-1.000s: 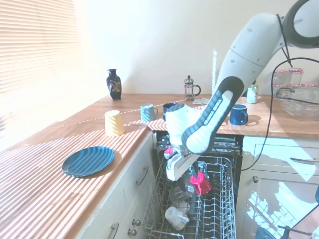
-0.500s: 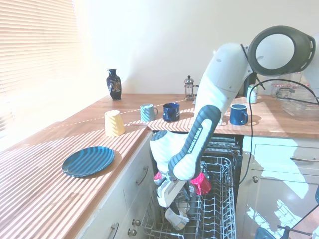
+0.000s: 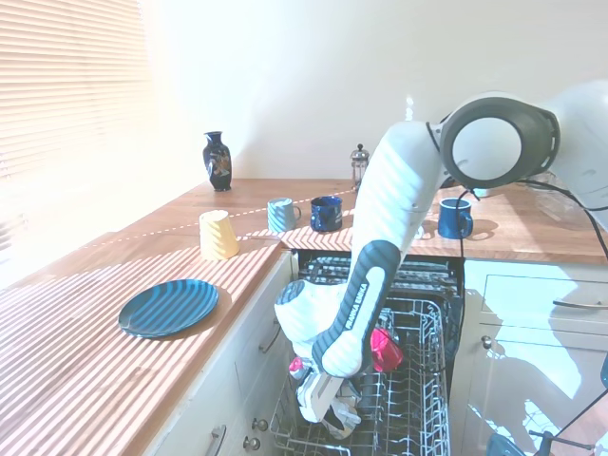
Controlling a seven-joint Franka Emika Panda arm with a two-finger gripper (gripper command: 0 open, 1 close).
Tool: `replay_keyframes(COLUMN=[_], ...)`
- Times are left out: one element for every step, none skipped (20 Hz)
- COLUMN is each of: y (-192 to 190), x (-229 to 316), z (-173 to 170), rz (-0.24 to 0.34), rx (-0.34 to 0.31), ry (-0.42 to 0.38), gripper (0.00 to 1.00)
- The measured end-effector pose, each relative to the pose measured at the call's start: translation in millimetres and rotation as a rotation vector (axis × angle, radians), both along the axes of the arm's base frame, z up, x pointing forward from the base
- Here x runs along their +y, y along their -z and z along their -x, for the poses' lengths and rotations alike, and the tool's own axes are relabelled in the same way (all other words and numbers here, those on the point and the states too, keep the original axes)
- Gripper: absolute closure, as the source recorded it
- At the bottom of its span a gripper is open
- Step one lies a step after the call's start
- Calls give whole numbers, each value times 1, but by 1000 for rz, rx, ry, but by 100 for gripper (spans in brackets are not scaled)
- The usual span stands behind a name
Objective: Move the white mug from the dishwasher to the counter
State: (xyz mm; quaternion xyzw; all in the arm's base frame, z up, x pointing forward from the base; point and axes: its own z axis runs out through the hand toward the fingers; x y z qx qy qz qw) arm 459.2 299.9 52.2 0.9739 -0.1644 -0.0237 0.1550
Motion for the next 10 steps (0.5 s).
replay_keyframes(y=[5,11,16,20,24,27,31,34,37,39], x=[0,0,-1,-1,-2,-4,-6,-9,-13,-15], z=[-2,-4,-5,-6,-6,-5,-4,-3,-3,-3], rz=[7,14,21,26,31,37,43,50,59,62], rx=[2,5,9,11,13,17,21,26,33,39], ry=[-1,-2,-3,-4,-4,-4,-3,-2,-3,-9], gripper=[0,0,0,0,0,0,0,100,100,100])
